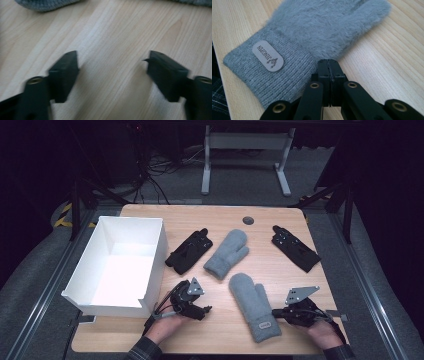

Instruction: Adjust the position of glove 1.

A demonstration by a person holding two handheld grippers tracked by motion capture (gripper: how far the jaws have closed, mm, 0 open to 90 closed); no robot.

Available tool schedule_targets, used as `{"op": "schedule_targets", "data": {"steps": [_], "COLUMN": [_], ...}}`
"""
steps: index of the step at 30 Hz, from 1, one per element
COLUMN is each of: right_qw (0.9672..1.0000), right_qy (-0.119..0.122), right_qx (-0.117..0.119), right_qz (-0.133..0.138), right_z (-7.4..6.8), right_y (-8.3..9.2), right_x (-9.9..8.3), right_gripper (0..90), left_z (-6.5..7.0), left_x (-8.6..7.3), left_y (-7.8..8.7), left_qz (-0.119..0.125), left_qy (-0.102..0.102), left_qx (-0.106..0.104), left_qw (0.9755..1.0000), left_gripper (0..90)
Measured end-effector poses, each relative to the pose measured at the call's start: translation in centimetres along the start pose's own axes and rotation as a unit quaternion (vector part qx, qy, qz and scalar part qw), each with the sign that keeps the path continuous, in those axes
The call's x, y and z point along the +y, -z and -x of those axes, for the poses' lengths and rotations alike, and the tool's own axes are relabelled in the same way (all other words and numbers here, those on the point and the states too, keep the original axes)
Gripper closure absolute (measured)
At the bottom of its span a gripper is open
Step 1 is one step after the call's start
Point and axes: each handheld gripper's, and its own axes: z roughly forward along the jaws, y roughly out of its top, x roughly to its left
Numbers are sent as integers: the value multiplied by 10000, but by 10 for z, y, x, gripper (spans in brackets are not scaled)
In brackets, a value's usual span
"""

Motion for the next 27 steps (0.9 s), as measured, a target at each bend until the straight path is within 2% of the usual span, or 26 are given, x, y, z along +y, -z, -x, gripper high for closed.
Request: {"op": "schedule_targets", "data": {"steps": [1,2,3,4,5,6,7,8,12,19,27], "right_qw": [10000,10000,10000,10000,10000,10000,10000,10000,10000,9998,9991], "right_qy": [15,15,-2,-6,-8,-2,-2,28,42,112,260], "right_qx": [-1,-1,4,18,26,29,29,50,84,176,341], "right_qz": [3,3,5,3,5,5,5,3,4,-2,9], "right_z": [0,0,0,0,0,0,0,0,0,-1,-8], "right_y": [0,0,0,-1,-1,-1,-1,-1,-2,-7,-17], "right_x": [0,0,0,0,0,0,0,1,2,7,17], "right_gripper": [900,900,900,900,900,900,900,900,900,900,900], "left_z": [2,2,2,3,5,5,6,7,7,9,4], "left_x": [5,5,10,13,21,21,25,29,45,75,78], "left_y": [1,1,1,1,-2,-2,-5,-8,-25,-49,-58], "left_qz": [45,45,55,56,-11,-11,-13,-24,-46,-11,-9], "left_qy": [-3,-3,50,72,114,114,100,140,210,168,296], "left_qx": [50,50,13,-47,-121,-121,-138,-197,-352,-489,-603], "left_qw": [10000,10000,10000,9999,9999,9999,9999,9997,9992,9987,9977], "left_gripper": [396,511,511,700,784,829,829,893,899,899,899]}}
